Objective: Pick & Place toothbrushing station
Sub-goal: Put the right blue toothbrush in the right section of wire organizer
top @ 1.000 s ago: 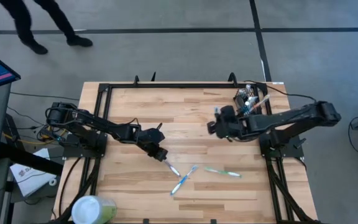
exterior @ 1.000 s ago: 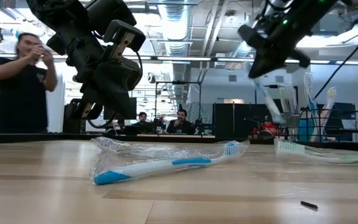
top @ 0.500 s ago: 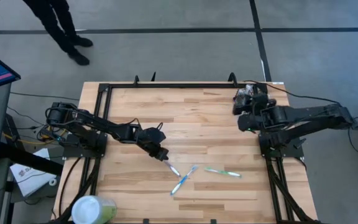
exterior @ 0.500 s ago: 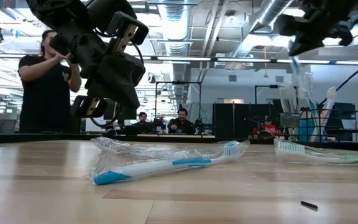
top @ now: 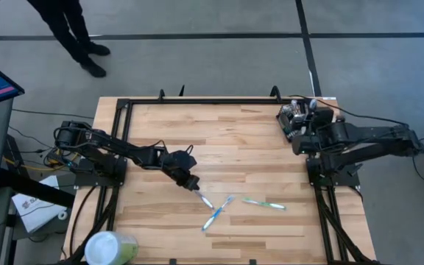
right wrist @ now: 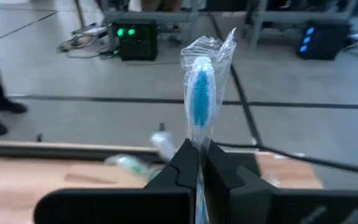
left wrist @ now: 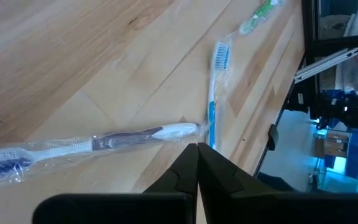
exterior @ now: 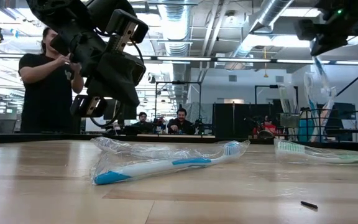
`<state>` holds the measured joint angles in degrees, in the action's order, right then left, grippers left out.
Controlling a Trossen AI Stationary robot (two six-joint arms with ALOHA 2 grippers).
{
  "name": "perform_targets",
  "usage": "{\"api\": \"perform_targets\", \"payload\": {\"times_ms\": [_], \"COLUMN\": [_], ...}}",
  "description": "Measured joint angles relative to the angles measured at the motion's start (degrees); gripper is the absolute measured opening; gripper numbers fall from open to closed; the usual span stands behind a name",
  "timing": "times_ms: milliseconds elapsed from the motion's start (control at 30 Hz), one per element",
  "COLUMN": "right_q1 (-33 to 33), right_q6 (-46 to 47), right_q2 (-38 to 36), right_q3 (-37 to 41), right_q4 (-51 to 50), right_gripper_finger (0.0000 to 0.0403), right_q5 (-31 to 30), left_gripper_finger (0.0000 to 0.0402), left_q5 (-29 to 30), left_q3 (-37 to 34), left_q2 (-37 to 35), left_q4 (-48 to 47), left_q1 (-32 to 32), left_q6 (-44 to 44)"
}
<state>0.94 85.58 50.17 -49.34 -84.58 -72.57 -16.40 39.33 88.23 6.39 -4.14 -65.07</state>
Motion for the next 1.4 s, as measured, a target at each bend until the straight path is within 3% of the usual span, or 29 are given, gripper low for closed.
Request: {"api": "perform_targets", "payload": {"times_ms": [300,467,900,1400], "right_q1": [-4.6,-4.0,-3.1,-4.3], "right_q6": [4.5,8.8,7.5,8.8], "right_q2": [0.0,0.0,0.3,0.4], "right_q3": [4.0,6.7,8.1,14.6], "right_q4": [-0.7,-0.6,3.1,9.1], "right_gripper_finger": [0.0,0.0,0.0,0.0], "right_q5": [-2.9,-3.3,-8.6,-6.9], "left_gripper_finger": [0.0,0.0,0.0,0.0], "left_q5": [-1.0,-1.2,-1.6,-2.1], "left_q3": [0.0,0.0,0.0,0.0], "left_q2": [0.0,0.0,0.0,0.0], "left_q4": [0.2,0.3,0.6,0.6], "left_q1": [0.0,0.0,0.0,0.0], "left_q6": [-2.3,-3.1,-4.0,-4.5]}}
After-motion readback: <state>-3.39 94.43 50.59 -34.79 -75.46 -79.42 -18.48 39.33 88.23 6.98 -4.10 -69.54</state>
